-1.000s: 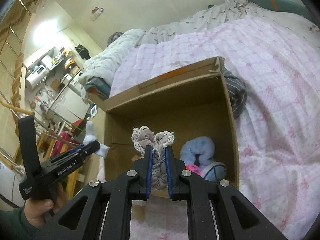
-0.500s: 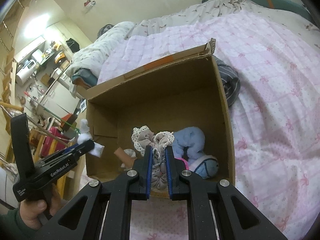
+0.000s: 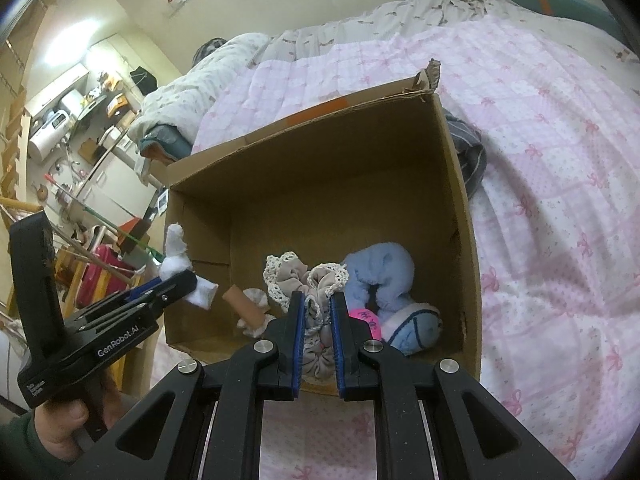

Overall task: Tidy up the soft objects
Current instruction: 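Open both grippers to drop the sock and scrunchie into the box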

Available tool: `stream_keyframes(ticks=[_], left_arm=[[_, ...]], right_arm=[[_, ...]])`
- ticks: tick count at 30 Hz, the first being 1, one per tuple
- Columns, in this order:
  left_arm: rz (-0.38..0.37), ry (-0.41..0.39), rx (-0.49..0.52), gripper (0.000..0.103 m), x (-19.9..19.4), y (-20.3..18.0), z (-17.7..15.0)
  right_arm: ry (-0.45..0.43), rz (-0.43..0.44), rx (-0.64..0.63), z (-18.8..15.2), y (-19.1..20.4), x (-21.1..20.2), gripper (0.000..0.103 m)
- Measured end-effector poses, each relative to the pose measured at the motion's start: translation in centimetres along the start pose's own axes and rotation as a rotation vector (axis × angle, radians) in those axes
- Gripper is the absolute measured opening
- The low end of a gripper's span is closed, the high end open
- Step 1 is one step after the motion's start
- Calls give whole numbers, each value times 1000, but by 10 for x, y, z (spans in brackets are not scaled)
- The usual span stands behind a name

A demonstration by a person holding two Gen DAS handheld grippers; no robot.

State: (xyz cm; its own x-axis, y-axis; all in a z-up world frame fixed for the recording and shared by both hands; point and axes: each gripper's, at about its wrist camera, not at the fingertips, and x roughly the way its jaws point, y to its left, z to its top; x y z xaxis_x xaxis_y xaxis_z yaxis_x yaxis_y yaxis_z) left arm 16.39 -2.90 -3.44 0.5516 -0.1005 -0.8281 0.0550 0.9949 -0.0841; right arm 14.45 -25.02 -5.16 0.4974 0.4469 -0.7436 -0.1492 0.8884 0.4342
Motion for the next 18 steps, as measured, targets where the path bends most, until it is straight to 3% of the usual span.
stream_keyframes(ticks=[11, 18], left_arm=[[8, 4, 18, 22, 2, -3, -2], [18, 8, 16, 46, 2, -4, -2]], right_arm=[[12, -3, -4, 0, 1, 3, 14], [13, -6, -4, -1, 2, 4, 14]])
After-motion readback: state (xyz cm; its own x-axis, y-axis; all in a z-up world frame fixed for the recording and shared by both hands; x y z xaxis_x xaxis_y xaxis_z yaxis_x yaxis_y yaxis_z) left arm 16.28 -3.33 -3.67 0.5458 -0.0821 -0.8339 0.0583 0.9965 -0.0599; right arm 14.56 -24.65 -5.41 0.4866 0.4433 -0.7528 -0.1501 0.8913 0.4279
